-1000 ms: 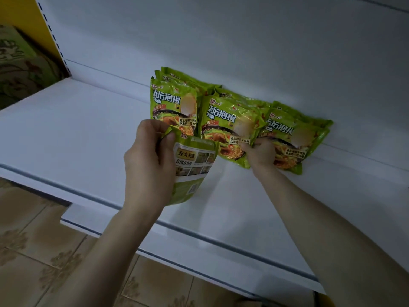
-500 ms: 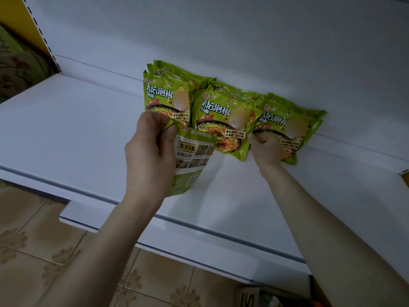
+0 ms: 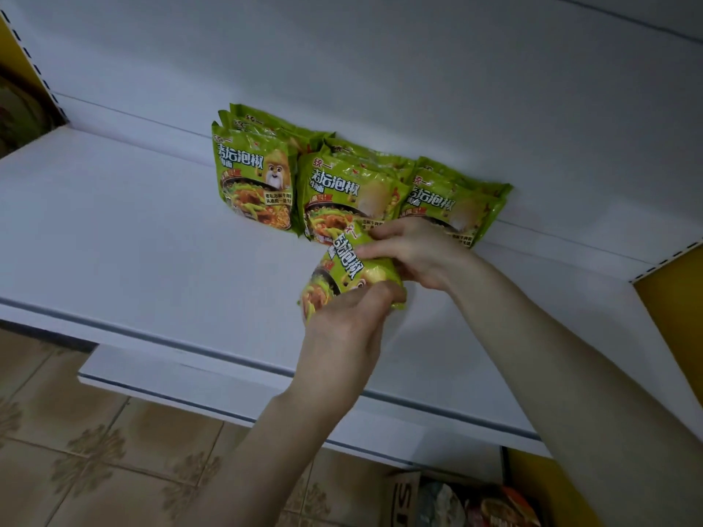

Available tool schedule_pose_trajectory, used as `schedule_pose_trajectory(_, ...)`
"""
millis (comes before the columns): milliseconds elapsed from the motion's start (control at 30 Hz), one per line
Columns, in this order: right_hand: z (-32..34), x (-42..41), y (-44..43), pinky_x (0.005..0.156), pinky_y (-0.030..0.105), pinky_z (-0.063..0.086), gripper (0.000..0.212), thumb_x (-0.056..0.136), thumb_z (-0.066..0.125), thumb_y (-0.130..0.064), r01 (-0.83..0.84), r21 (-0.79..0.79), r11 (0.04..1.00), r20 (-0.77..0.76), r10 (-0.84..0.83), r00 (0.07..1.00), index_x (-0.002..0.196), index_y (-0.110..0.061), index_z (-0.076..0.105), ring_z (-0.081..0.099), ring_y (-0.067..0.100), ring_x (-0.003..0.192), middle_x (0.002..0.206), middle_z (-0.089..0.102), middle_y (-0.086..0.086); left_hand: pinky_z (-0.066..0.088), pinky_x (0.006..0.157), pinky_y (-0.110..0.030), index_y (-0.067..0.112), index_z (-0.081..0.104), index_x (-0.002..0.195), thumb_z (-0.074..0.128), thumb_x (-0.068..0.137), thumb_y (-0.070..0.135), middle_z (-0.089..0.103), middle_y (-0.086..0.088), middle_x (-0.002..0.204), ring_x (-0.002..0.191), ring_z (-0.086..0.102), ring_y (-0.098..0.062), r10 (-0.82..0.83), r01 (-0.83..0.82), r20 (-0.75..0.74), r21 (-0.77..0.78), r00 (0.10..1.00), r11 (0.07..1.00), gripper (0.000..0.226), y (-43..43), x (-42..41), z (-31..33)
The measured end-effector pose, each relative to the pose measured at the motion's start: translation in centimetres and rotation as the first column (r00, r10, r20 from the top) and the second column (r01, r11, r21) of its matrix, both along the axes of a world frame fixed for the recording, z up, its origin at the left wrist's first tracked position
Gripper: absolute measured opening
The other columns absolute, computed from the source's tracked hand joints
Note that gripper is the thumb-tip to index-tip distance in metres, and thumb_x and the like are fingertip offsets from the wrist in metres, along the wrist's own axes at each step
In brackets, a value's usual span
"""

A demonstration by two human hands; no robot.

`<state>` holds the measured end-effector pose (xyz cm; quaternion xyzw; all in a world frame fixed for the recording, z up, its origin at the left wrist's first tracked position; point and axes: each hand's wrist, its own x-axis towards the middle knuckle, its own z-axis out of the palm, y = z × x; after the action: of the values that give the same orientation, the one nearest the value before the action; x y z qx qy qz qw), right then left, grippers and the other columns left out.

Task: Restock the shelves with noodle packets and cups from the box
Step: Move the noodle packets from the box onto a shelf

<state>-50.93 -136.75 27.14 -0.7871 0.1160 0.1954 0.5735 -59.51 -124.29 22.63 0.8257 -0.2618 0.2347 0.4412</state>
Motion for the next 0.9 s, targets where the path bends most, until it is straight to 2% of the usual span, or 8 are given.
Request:
schedule_pose_trajectory(167,-0.7,-0.5,-1.5,0.068,0.028,0.055,0.022,0.076,0.066,0.004,0.055,0.064,0.996,0.18,-0.066,0.982,0.085,-0.016,0.065,0.065,0.012,0.072,0.085,0.069,0.001,0.042,0.068,-0.013,0.009,0.064,0.095,0.055,0.082,0.028,0.07,-0.005,0.092,0.086,0.056,-0.011,-0.1,0.099,-0.116,-0.014,0.988,0.995,0.024,-0.2,-0.6,-1.0)
schedule_pose_trajectory(300,-0.5,-1.3,-3.2,0.075,0.021,0.054,0.037,0.074,0.065,0.01,-0.049,0.068,0.996,0.306,0.026,0.952,0.091,-0.023,0.06,0.064,0.003,0.082,0.095,0.065,-0.005,0.031,0.085,-0.004,0.005,0.062,0.107,0.061,0.082,0.033,0.058,0.0,0.117,0.108,0.053,-0.013,0.125,-0.145,-0.214,-0.08,0.969,0.986,0.038,1.8,0.5,-1.0)
schedule_pose_trajectory(367,-0.1,-1.9,-3.9,0.075,0.015,0.054,0.043,0.074,0.065,0.009,-0.182,0.037,0.983,0.297,0.164,0.941,0.092,-0.03,0.06,0.063,-0.003,0.085,0.095,0.064,-0.011,0.025,0.099,-0.013,0.005,0.049,0.128,0.067,0.081,0.034,0.045,-0.01,0.138,0.128,0.041,-0.021,0.247,-0.258,-0.332,0.012,0.91,0.966,0.058,2.9,1.7,-0.8)
schedule_pose_trajectory(433,0.0,-2.3,-4.3,0.077,0.015,0.053,0.044,0.074,0.065,0.01,-0.274,0.044,0.961,0.259,0.254,0.932,0.095,-0.029,0.06,0.062,-0.003,0.089,0.098,0.064,-0.009,0.024,0.109,-0.028,0.011,0.029,0.143,0.072,0.076,0.038,0.032,-0.006,0.148,0.136,0.03,-0.02,0.22,-0.213,-0.518,0.075,0.826,0.974,0.083,3.5,2.4,-0.6)
schedule_pose_trajectory(500,-0.2,-2.6,-4.3,0.077,0.014,0.053,0.044,0.075,0.064,0.01,-0.313,0.053,0.948,0.234,0.293,0.927,0.095,-0.028,0.06,0.062,-0.003,0.09,0.099,0.064,-0.008,0.038,0.102,-0.031,0.02,0.03,0.142,0.076,0.067,0.049,0.048,0.003,0.137,0.127,0.045,-0.016,0.072,-0.095,-0.66,0.001,0.748,0.995,0.092,3.7,2.7,-0.5)
schedule_pose_trajectory(633,-0.3,-2.7,-4.5,0.083,0.016,0.053,0.038,0.076,0.065,0.006,-0.307,0.009,0.952,0.241,0.295,0.925,0.092,-0.027,0.06,0.063,-0.004,0.09,0.1,0.065,-0.01,0.05,0.068,-0.02,0.024,0.054,0.108,0.071,0.07,0.047,0.063,0.015,0.092,0.089,0.063,-0.005,-0.026,-0.052,-0.658,-0.099,0.752,0.994,0.047,3.1,2.6,-1.1)
schedule_pose_trajectory(767,-0.6,-3.1,-5.4,0.097,0.035,0.049,0.037,0.073,0.076,-0.019,-0.279,-0.323,0.904,0.273,0.371,0.888,0.105,-0.022,0.058,0.062,0.01,0.104,0.113,0.064,-0.003,0.047,0.061,-0.011,0.019,0.052,0.105,0.067,0.082,0.035,0.059,0.018,0.086,0.076,0.059,0.01,-0.006,-0.118,-0.586,-0.174,0.811,0.978,0.031,1.8,2.6,-1.6)
schedule_pose_trajectory(900,-1.1,-3.5,-6.7,0.092,0.042,0.047,0.045,0.07,0.078,-0.023,-0.112,-0.497,0.861,0.377,0.33,0.865,0.109,-0.012,0.059,0.06,0.019,0.103,0.111,0.063,0.005,0.042,0.061,-0.002,0.021,0.05,0.11,0.066,0.076,0.041,0.057,0.021,0.088,0.077,0.057,0.012,-0.013,-0.134,-0.564,-0.218,0.826,0.967,0.042,-0.7,3.1,-2.3)
